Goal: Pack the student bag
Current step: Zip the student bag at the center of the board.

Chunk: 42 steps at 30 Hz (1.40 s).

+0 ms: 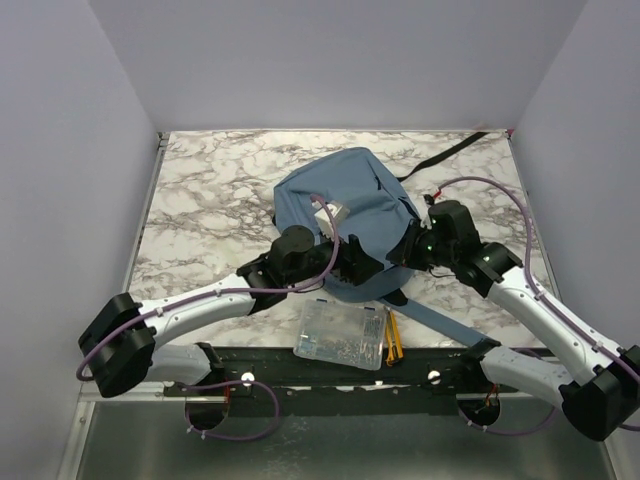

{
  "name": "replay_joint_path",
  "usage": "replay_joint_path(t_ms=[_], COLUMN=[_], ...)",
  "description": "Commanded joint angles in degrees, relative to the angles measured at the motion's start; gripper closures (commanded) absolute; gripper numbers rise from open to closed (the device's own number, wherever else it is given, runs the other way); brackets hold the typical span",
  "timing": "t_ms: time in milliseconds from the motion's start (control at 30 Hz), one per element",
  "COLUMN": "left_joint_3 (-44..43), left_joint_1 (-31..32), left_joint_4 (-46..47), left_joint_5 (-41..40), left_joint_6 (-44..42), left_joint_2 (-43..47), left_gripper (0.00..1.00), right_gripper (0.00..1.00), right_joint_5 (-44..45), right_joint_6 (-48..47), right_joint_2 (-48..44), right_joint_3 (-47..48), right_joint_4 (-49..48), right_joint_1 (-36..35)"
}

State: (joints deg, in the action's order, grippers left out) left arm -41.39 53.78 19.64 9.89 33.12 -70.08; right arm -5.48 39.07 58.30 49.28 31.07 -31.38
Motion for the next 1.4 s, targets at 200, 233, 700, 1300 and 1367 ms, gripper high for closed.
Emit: replay_joint_path(t_ms=[200,233,700,1300,1367], left_joint_3=[-7.03,-7.40,-24.55,-36.01,-37.66], left_joint_1=[-0.42,-0.56,-1.66,-1.57,-1.57], left_joint_4=[0.68,0.58,-25.21,-37.27,-39.22], left_joint_5=[8.94,9.62,12.41,9.05,8.45], left_joint_6=[10.44,10.97,15.50,12.43,11.39], left_joint_2=[-7.73,-8.23,-20.98,-28.34,-29.45], left_gripper=[0.29,0.29,0.33,0.36,0.36], right_gripper=[0.53,0.51,0.27,0.30,0.31], right_joint_5=[5.14,7.55,9.71,6.44,6.52], right_joint_6=[1.18,1.06,0.77,0.47,0.40], right_joint_2=[-1.73,-1.64,3.26,5.24,5.35], right_joint_3=[5.06,5.77,9.45,4.85,4.78], right_joint_4=[6.54,7.13,12.44,9.05,9.06], right_joint_1=[0.61,0.74,12.58,16.43,16.51])
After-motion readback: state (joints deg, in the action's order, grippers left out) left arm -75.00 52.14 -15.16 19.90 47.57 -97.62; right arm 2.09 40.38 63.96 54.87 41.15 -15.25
